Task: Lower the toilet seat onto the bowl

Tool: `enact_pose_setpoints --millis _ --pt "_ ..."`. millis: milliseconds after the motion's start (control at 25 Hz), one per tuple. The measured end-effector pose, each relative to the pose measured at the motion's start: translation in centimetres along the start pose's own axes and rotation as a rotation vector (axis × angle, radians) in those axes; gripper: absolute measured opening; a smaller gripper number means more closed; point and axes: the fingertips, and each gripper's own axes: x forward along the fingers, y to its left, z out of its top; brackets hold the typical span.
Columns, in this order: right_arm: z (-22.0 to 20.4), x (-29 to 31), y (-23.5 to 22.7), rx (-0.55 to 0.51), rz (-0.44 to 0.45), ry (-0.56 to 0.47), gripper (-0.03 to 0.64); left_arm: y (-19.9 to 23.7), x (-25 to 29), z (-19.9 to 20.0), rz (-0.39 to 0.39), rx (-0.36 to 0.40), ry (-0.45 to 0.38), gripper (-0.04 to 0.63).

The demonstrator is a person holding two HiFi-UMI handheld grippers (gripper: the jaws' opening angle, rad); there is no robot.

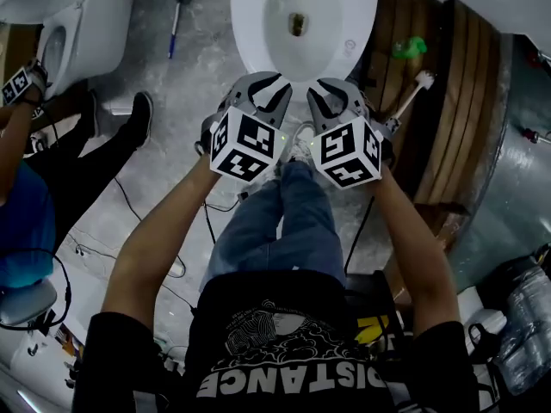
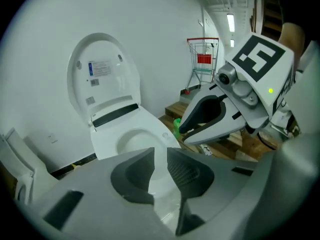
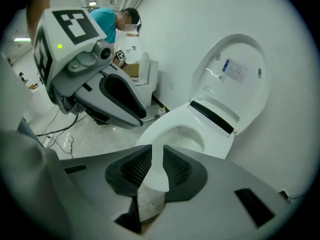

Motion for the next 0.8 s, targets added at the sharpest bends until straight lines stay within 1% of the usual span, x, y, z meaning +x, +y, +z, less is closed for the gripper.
enact_pose_setpoints --millis 240,360,480,600,800 --pt "4.8 -5.9 -0.7 0.163 -0.052 -0.094 0.06 -0.3 -5.0 4.6 0.036 -0.125 -0.099 0.06" --pt "7.3 -9.1 -1.3 0.271 -0.079 -0.169 0.052 -0.2 -7.3 7.4 0.059 -0.157 -0.167 0.044" --pt "9.1 -12.7 -0.6 0.353 -0.089 -0.219 0.046 -1.4 -10.6 9.4 0.066 -0.208 -0.212 0.037" --pt "11.1 -15.5 -0.4 0.394 -0.113 -0.278 0.041 -1.9 -13.3 11.3 0.067 -0.259 -0.265 0.031" --pt "13.7 -19.3 0.1 0.447 -0.15 -0.365 0.028 -2.2 -17.2 14.1 0.082 -0.309 -0.356 0.016"
